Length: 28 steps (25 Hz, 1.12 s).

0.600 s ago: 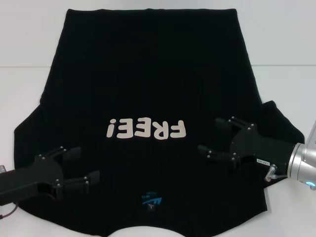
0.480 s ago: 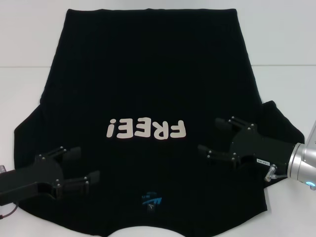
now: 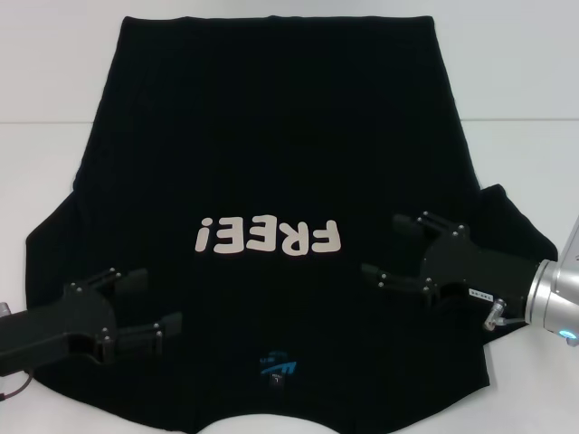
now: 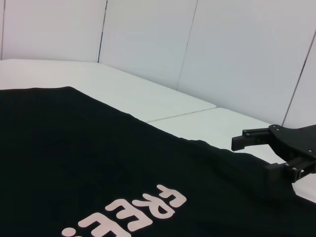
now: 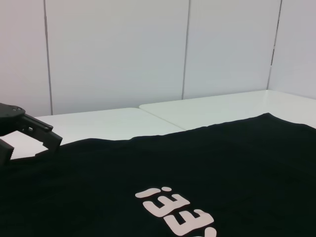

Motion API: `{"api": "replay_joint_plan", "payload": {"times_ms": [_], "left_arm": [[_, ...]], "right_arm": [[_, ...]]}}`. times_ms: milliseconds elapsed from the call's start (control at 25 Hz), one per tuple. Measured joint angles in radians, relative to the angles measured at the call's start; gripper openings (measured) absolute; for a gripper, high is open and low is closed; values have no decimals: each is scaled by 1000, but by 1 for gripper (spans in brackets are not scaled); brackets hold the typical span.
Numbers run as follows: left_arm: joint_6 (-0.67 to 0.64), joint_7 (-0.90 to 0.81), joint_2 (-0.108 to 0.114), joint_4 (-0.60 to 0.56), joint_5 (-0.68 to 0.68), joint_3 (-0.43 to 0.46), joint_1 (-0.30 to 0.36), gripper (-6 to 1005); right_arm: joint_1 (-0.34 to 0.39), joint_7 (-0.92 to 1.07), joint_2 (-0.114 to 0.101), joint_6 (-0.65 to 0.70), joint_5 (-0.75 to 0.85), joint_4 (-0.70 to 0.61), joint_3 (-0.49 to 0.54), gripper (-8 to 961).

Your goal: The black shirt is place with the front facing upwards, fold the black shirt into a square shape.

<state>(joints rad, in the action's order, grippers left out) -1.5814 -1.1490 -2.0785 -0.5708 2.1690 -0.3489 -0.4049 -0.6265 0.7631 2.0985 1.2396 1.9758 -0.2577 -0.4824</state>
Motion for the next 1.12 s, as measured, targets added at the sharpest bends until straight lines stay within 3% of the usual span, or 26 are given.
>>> {"api": "replay_joint_plan", "payload": {"times_ms": [880, 1040, 1120], "left_arm": [[0, -16, 0, -1, 0, 2, 0, 947], [-3, -164, 8, -18, -5, 10, -6, 947], [-2, -359, 30, -28, -2, 18, -18, 948]], "right_arm": [[-2, 2, 0, 1, 0, 0, -1, 927], [-2, 3, 0, 2, 0, 0, -1, 927], [-2, 6, 0, 3, 0, 0, 0, 927]]}}
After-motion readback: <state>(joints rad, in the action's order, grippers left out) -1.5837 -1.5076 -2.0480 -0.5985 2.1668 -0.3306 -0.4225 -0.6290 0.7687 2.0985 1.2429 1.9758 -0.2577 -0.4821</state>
